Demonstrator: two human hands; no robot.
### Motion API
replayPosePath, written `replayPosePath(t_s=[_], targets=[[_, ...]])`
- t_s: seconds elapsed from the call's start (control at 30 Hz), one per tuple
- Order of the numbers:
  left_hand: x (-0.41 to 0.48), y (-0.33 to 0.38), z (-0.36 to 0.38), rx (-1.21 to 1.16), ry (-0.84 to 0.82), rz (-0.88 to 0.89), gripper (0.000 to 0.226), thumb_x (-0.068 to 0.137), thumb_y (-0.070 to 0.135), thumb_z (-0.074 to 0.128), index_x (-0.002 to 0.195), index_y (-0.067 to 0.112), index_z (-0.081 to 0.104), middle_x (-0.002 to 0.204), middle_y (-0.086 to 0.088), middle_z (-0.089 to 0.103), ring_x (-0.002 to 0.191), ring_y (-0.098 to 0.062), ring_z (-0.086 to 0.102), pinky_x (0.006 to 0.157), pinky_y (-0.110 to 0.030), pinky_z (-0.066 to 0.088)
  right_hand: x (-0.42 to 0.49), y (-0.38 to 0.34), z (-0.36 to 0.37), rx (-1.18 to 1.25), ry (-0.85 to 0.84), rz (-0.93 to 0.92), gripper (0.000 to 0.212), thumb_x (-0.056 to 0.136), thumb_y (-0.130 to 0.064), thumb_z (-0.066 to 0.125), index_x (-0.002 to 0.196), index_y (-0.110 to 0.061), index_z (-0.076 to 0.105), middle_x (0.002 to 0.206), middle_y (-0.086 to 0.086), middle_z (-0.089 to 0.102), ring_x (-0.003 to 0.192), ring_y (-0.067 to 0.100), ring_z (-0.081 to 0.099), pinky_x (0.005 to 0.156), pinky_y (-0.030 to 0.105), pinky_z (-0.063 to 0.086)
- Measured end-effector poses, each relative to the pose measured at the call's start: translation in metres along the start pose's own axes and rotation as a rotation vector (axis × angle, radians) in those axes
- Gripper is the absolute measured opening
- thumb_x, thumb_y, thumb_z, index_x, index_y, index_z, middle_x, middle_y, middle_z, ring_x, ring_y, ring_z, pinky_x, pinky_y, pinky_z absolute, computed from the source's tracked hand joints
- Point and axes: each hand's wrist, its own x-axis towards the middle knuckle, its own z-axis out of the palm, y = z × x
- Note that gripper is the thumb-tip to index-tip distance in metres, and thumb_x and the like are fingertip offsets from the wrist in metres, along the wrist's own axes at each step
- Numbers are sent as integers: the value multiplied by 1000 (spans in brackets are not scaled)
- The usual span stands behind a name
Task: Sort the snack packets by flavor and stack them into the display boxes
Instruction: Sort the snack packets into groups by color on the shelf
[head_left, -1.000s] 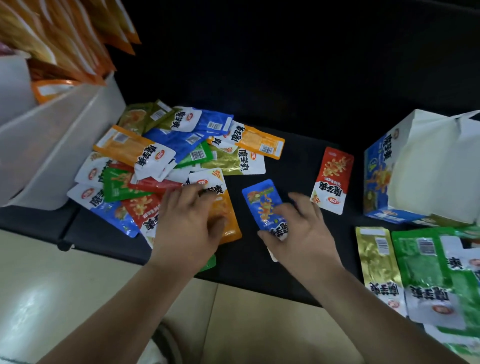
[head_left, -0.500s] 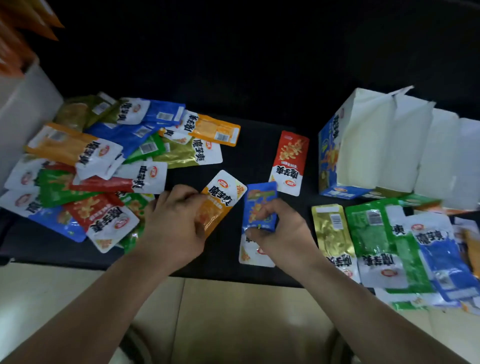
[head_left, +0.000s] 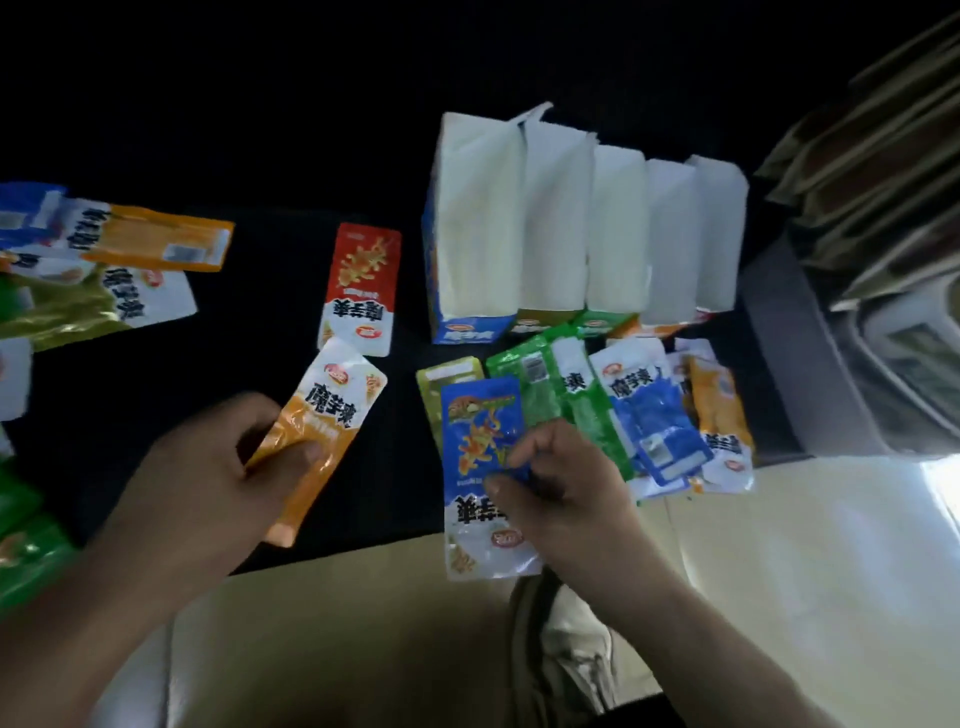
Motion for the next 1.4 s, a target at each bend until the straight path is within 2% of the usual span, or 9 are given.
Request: replayPosePath(t_s=[0.07,0.17,0.37,0.57,0.73,0.97,1.07,1.2,1.4], targets=[[-10,32,12,-172,-16,13,8,91,37,73,88,33,67,77,22,72,72,4,68,60,-29,44,-1,6,-23,113,115,60,32,86,-4,81,89,-22,54,84,29,67,66,27,64,58,47,58],[-20,71,37,-319,-69,15,14,89,46,70,94,32,69,84,26,74,75,7,69,63,-29,48,4,11,-54,181,254,91,35,86,-5,81,97,-20,51,83,12,77,68,21,71,63,41,59],[-24,105,93,-396,-224,-26,7,97,38,67,104,37,66,87,18,75,50,-4,62,48,-23,49,16,32,-101,155,461,117,40,90,-10,78,102,-36,51,87,6,78,77,36,75,65,61,60],[-25,117,116,-452,-309,-26,16,96,29,70,100,44,67,94,17,76,74,-13,73,61,-30,58,34,55,-133,-248,529,18,36,91,-17,74,115,-34,54,97,-1,74,77,10,67,66,32,51],[-29,111,121,-470,-312,-52,17,97,24,70,103,39,67,94,18,77,80,-10,73,63,-29,59,51,60,-144,-466,465,-10,53,91,-23,74,128,-44,42,117,1,71,97,27,68,75,48,58],[-44,98,118,-505,-369,-152,27,94,15,72,106,39,67,97,18,77,85,-7,73,70,-30,61,51,66,-128,-904,698,-196,47,85,-26,70,129,-15,62,121,14,62,105,41,55,82,49,49],[-50,97,119,-549,-392,-167,32,94,12,73,110,38,66,100,15,77,90,-7,74,73,-30,62,28,42,-104,-686,601,-331,34,91,-29,71,122,-17,65,112,5,66,93,23,62,72,32,48],[-53,102,118,-608,-384,-133,35,92,11,75,110,41,69,103,10,78,95,-13,75,83,-40,64,-2,10,-73,-197,77,25,25,92,-45,70,112,-31,67,92,-11,72,80,1,68,60,16,50],[-53,120,121,-555,-390,-40,37,94,11,74,104,46,71,99,9,78,88,-15,76,81,-41,65,-7,7,-85,168,81,109,39,89,-7,78,118,-27,63,92,2,78,82,15,76,64,23,58]])
